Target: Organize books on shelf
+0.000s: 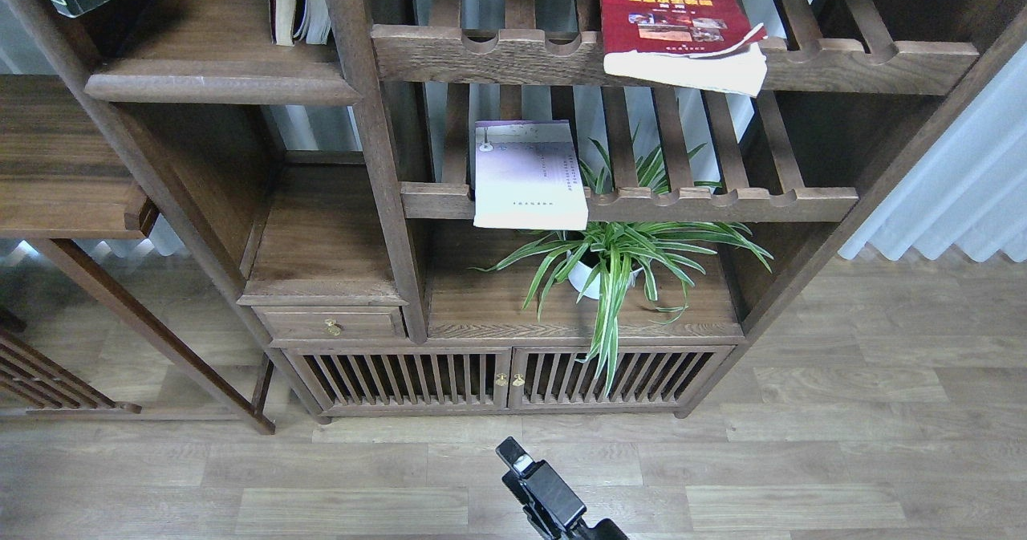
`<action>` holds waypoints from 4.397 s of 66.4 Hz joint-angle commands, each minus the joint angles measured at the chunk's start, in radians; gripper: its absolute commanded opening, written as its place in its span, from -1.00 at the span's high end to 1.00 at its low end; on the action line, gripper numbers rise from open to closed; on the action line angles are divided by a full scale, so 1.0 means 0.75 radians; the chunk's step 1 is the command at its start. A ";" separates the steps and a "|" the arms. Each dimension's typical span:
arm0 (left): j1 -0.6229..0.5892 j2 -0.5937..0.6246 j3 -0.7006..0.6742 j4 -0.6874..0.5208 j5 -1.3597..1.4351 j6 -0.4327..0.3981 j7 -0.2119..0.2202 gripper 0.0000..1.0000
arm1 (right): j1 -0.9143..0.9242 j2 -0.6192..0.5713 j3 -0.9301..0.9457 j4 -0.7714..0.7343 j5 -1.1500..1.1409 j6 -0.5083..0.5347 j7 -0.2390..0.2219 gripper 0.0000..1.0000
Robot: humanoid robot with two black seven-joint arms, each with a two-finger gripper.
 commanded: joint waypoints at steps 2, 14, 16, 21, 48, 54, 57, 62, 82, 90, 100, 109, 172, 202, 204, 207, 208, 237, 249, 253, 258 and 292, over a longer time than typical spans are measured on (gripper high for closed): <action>-0.093 -0.055 0.081 0.087 0.023 0.000 0.000 0.74 | 0.020 0.000 0.014 0.000 0.002 0.000 0.001 -0.99; -0.175 -0.116 0.145 0.218 0.072 0.000 0.000 0.74 | 0.042 0.000 0.016 0.000 0.004 0.000 0.003 -0.99; -0.187 -0.135 0.155 0.243 0.078 0.000 0.000 0.74 | 0.047 0.000 0.016 0.000 0.006 0.000 0.003 -0.99; -0.208 -0.180 0.171 0.282 0.090 0.000 0.000 0.74 | 0.055 0.000 0.016 0.000 0.008 0.000 0.007 -0.99; -0.302 -0.364 0.177 0.480 0.184 0.000 0.000 0.77 | 0.118 0.000 0.038 0.002 0.029 0.000 0.017 -0.99; -0.329 -0.370 0.180 0.529 0.188 0.000 0.000 0.80 | 0.126 0.000 0.038 0.002 0.033 0.000 0.017 -0.99; -0.343 -0.380 0.180 0.558 0.195 0.000 0.000 0.80 | 0.126 0.000 0.038 0.002 0.035 0.000 0.017 -0.99; -0.351 -0.397 0.180 0.592 0.199 0.000 -0.024 0.80 | 0.130 0.000 0.038 0.002 0.035 0.000 0.017 -0.99; -0.376 -0.454 0.180 0.701 0.166 0.000 -0.120 0.78 | 0.132 0.000 0.038 0.006 0.035 0.000 0.017 -0.99; -0.410 -0.452 0.206 0.709 0.219 0.000 -0.118 0.80 | 0.141 0.000 0.038 0.008 0.037 0.000 0.017 -0.99; -0.419 -0.468 0.253 0.693 0.289 0.000 -0.126 0.80 | 0.143 0.000 0.038 0.008 0.037 0.000 0.017 -0.99; -0.423 -0.482 0.298 0.681 0.295 0.000 -0.132 0.80 | 0.149 0.000 0.036 0.010 0.045 0.000 0.017 -0.99; -0.445 -0.454 0.392 0.531 0.495 0.000 -0.126 -0.03 | 0.171 0.000 0.036 0.020 0.082 0.000 0.017 -0.99; -0.443 -0.329 0.339 0.312 0.491 0.000 -0.114 -0.70 | 0.175 0.000 0.038 0.028 0.082 0.000 0.017 -0.98; -0.441 -0.311 0.341 0.296 0.491 0.000 -0.108 -0.72 | 0.175 0.000 0.038 0.028 0.082 0.000 0.017 -0.98; -0.433 -0.276 0.339 0.267 0.487 0.000 -0.095 -0.76 | 0.180 0.000 0.040 0.028 0.084 0.000 0.017 -0.98; -0.429 -0.262 0.339 0.257 0.483 0.000 -0.093 -0.79 | 0.184 0.000 0.040 0.028 0.084 0.000 0.017 -0.98; -0.133 0.063 0.339 -0.164 0.144 0.000 -0.018 -1.00 | 0.288 0.000 0.093 0.102 0.076 0.000 0.020 -0.94; -0.040 0.113 0.319 -0.232 -0.039 0.000 -0.016 -1.00 | 0.386 0.000 0.093 0.112 0.072 0.000 0.020 -0.90; -0.002 0.137 0.300 -0.256 -0.071 0.000 -0.018 -1.00 | 0.409 0.000 0.095 0.112 0.072 0.000 0.020 -0.90; 0.074 0.168 0.263 -0.313 -0.114 0.000 -0.018 -1.00 | 0.451 0.000 0.095 0.114 0.072 0.000 0.020 -0.90; 0.839 0.152 -0.174 -0.422 -0.153 0.000 -0.036 -1.00 | 0.554 0.000 0.402 0.153 0.084 0.000 0.020 -0.84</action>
